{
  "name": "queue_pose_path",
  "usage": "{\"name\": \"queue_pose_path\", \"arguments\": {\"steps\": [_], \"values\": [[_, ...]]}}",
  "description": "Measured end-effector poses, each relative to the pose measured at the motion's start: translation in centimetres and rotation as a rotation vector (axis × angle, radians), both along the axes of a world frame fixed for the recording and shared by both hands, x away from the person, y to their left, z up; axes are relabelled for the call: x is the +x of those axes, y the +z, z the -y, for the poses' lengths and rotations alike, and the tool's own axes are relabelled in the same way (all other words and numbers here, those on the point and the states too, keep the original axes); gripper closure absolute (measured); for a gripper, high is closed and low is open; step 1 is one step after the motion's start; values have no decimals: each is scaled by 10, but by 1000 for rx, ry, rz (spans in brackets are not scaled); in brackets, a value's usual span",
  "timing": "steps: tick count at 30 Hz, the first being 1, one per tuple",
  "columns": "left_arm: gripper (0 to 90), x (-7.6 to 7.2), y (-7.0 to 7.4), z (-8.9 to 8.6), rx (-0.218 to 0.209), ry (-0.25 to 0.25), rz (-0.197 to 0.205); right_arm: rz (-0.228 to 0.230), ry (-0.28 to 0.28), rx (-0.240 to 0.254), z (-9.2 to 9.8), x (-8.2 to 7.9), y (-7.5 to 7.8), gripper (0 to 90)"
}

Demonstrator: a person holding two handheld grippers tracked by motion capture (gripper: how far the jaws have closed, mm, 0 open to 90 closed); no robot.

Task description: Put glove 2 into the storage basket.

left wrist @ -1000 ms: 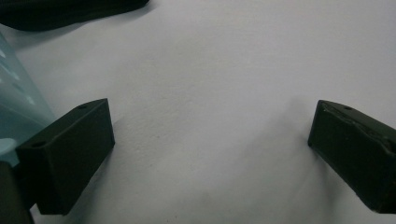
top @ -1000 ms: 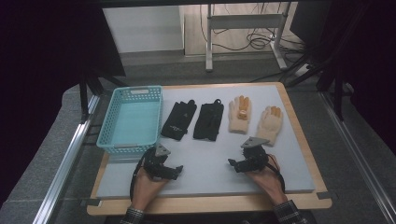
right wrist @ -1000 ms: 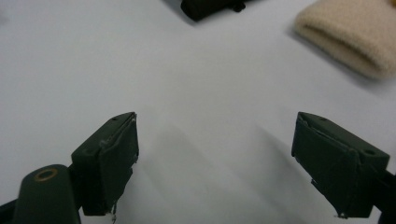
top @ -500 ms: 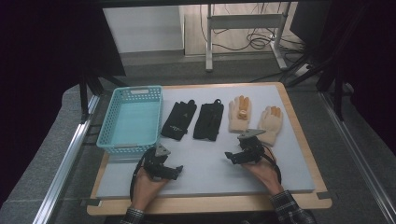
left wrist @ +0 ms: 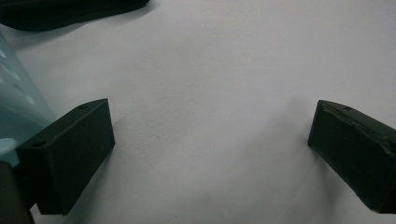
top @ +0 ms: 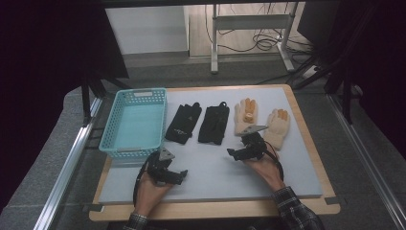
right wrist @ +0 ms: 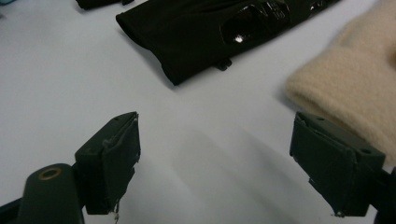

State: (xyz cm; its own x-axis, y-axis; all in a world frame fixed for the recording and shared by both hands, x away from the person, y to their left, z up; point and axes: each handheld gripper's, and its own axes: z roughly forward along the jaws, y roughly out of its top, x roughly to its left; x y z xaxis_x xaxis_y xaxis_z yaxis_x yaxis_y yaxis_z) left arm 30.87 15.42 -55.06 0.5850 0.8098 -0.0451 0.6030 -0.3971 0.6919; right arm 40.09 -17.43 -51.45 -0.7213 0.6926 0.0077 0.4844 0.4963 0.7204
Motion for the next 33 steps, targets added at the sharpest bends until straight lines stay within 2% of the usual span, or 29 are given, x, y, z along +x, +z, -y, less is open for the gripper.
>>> {"name": "queue_pose_path", "arguments": {"steps": [9,18,21,24,25,28,32,33], "values": [[7,0,0,0,3,-2,-1,-9,26,-15,-13,19,8,225],[7,0,0,0,1,-2,0,13,46,-31,-26,40,18,276],[7,0,0,0,1,-2,0,23,49,-36,-30,48,22,311],[7,0,0,0,1,-2,0,38,53,-44,-34,59,25,404],[7,0,0,0,1,-2,0,38,53,-44,-34,59,25,404],[7,0,0,0,1,-2,0,29,49,-52,-39,71,25,484],[7,0,0,0,4,-4,-2,27,42,-66,-44,80,23,523],[7,0,0,0,4,-4,-2,14,36,-59,-47,85,21,525]]}}
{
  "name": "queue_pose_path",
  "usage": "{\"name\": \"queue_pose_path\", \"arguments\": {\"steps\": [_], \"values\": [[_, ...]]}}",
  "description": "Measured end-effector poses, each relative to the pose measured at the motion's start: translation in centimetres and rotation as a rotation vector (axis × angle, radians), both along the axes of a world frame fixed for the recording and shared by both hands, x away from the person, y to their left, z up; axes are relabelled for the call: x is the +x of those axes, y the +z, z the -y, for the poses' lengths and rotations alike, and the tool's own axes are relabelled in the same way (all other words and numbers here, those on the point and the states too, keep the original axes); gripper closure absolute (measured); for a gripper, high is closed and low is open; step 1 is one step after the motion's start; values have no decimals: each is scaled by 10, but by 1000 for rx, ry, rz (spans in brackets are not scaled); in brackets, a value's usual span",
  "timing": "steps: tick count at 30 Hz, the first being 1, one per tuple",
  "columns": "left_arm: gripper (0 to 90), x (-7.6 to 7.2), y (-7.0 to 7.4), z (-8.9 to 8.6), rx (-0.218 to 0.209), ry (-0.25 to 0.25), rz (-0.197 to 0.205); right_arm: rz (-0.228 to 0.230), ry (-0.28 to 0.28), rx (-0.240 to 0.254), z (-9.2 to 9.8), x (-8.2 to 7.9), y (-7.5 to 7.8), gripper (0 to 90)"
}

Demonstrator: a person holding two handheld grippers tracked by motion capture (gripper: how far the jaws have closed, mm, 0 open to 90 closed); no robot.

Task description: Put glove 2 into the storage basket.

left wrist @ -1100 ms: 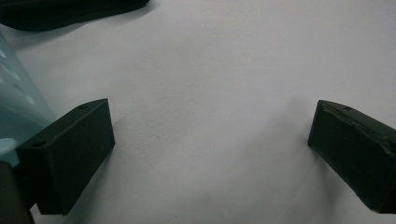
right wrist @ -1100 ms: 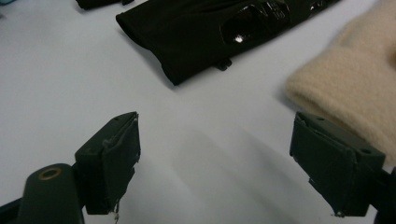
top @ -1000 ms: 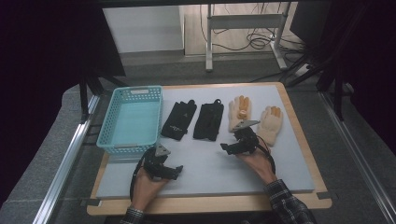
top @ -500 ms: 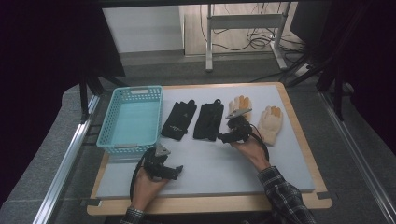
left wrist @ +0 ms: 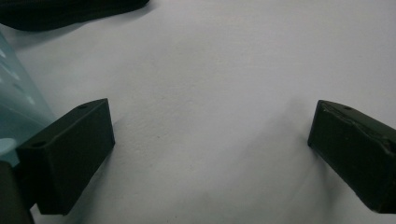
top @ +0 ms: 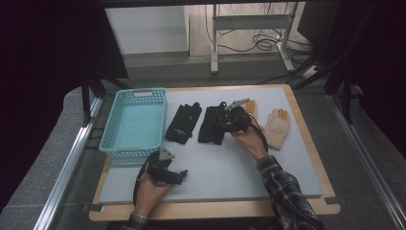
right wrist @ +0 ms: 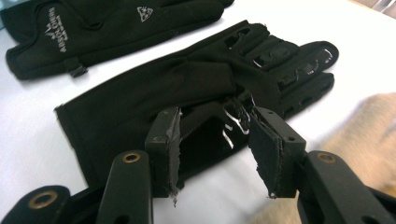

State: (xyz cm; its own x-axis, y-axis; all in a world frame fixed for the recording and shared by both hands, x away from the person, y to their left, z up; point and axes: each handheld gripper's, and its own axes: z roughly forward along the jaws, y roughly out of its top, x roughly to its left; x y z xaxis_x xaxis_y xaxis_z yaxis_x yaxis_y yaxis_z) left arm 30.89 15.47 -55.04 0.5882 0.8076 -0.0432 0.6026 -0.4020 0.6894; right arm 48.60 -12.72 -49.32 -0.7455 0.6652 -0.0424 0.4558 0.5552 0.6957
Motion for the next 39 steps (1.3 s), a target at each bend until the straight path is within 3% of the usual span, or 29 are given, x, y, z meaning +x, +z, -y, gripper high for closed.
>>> {"name": "queue_pose_path", "arguments": {"steps": [3,8,18,21,24,29,31,34,39], "values": [[7,0,0,0,0,0,0,-6,-6,2,-4,5,-2,507],[7,0,0,0,-1,-1,1,-11,-36,-12,-19,18,-9,393],[7,0,0,0,-2,1,-1,-12,-96,-45,-34,35,-23,357],[7,0,0,0,-5,1,2,-44,-56,-35,-34,39,-27,496],[7,0,0,0,-4,1,3,-67,-58,-20,-34,40,-27,575],[7,0,0,0,-4,1,3,-128,-77,22,-31,43,-25,816],[7,0,0,0,-4,1,2,-152,-84,51,-28,45,-26,828],[7,0,0,0,-4,1,2,-151,-80,51,-28,45,-24,836],[7,0,0,0,-2,-1,1,-107,-70,45,-28,39,-11,841]]}}
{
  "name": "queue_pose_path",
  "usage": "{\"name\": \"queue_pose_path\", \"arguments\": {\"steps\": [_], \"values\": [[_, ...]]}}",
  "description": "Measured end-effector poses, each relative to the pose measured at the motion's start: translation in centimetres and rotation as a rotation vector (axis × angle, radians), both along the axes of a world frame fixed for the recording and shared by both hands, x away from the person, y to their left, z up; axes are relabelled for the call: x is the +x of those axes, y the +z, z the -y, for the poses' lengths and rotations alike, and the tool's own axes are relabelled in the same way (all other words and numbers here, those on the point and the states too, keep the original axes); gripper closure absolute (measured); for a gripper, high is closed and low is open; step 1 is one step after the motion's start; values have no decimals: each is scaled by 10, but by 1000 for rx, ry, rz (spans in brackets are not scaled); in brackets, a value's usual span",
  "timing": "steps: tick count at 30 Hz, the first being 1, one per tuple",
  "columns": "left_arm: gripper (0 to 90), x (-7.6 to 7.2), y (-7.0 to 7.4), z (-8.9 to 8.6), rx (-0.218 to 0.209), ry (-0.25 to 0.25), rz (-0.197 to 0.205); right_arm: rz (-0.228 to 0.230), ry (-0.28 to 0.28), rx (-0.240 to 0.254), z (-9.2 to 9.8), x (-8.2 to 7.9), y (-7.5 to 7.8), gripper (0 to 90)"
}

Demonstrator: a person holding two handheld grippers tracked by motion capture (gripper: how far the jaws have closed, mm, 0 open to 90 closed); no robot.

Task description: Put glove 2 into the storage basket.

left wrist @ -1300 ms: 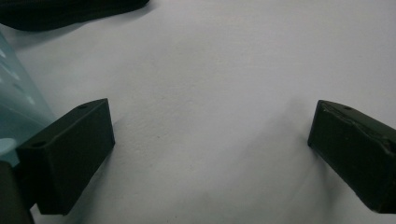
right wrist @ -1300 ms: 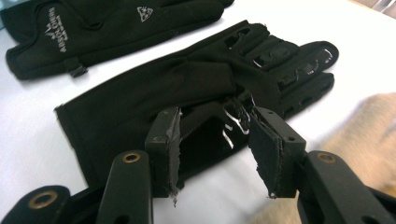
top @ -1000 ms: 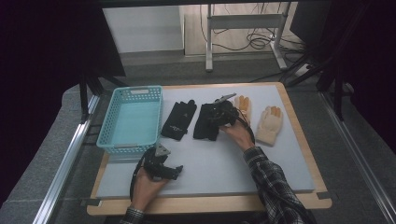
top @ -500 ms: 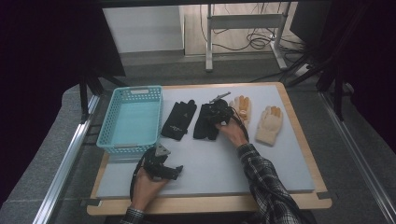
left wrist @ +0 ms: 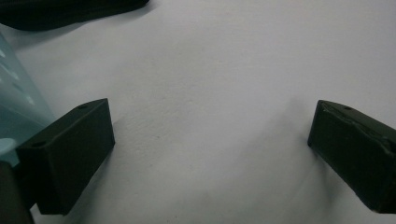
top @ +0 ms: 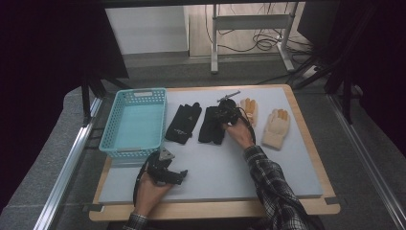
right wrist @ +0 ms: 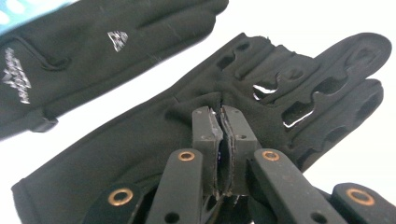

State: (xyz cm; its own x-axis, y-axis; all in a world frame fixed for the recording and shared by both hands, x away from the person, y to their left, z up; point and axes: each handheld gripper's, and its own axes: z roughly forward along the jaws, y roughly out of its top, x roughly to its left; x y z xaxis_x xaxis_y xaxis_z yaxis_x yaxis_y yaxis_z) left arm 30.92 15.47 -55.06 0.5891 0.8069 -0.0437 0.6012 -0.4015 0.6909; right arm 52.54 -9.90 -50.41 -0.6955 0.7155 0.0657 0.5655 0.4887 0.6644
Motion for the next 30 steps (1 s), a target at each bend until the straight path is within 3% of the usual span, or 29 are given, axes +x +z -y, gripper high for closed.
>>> {"name": "queue_pose_path", "arguments": {"steps": [8,15,18,19,20,21,22,23,24,25,26,27,28,30], "values": [[7,0,0,0,3,-1,1,-2,9,48,9,-13,18,841],[7,0,0,0,3,-1,1,23,47,76,14,-40,44,841],[7,0,0,0,1,-1,2,41,63,84,16,-63,59,840],[7,0,0,0,1,-1,2,41,63,84,16,-63,59,840],[7,0,0,0,0,0,2,50,71,89,18,-77,65,840],[7,0,0,0,0,0,3,50,71,89,18,-77,65,840],[8,0,0,0,0,1,3,52,89,85,19,-92,69,839],[8,0,0,0,0,1,3,52,89,85,19,-92,69,839],[8,0,0,0,3,0,3,67,101,68,20,-107,71,838],[8,0,0,0,3,0,3,67,101,68,20,-107,71,838],[8,0,0,0,-2,2,3,68,118,58,21,-120,70,838],[8,0,0,0,-2,2,3,68,118,58,21,-120,70,838],[8,0,0,0,-4,4,5,64,123,55,22,-132,67,838],[8,0,0,1,-5,5,4,57,122,56,22,-136,64,838]]}}
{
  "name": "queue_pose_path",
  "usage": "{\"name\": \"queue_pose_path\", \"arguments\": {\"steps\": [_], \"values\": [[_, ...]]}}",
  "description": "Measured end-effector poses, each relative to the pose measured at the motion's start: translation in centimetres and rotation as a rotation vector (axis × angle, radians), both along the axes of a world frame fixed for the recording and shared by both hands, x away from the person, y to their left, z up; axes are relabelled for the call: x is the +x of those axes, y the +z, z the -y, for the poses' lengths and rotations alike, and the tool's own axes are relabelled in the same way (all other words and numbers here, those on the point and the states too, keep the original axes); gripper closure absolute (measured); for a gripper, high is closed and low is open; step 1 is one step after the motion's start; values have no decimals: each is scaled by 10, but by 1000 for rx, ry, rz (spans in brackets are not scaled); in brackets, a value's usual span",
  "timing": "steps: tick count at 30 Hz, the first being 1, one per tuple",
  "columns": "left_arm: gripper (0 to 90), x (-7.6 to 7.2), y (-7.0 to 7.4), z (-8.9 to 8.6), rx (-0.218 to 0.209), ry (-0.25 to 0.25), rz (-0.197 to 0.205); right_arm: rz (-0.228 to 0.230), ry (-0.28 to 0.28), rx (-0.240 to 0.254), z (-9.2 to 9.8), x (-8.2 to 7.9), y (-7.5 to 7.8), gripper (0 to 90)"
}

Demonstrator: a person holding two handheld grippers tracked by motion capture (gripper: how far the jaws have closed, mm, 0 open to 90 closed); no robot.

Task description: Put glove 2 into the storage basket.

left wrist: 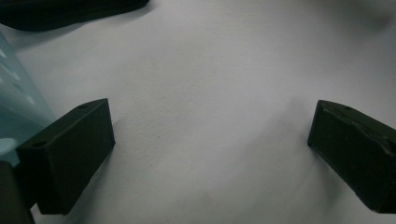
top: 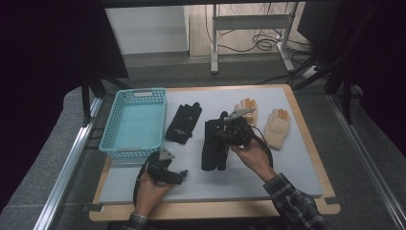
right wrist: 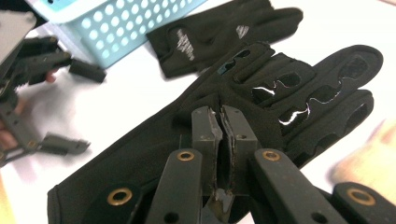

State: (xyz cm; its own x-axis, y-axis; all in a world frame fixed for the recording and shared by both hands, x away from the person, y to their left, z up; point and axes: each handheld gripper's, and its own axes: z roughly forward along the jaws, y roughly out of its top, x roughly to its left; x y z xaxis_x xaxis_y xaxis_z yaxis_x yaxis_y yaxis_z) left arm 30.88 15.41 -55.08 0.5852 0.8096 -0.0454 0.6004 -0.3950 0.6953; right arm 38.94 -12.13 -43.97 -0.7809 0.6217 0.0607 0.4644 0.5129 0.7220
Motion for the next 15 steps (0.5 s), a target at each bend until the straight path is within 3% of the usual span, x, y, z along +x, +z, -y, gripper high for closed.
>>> {"name": "queue_pose_path", "arguments": {"steps": [5,10,11,13,14,15], "values": [[8,0,0,0,6,-4,-2,-14,-2,8,-2,-14,-18,837],[8,0,0,0,6,-4,-2,-28,22,-63,-10,-15,-49,826],[8,0,0,0,6,-4,-2,-28,22,-63,-10,-15,-49,826],[8,0,0,-1,8,-5,-3,-23,30,-86,-10,-14,-58,795],[8,0,0,-1,9,-6,-2,-17,40,-86,-9,-14,-58,699],[8,0,0,-1,9,-6,-2,-17,40,-86,-9,-14,-58,699]]}}
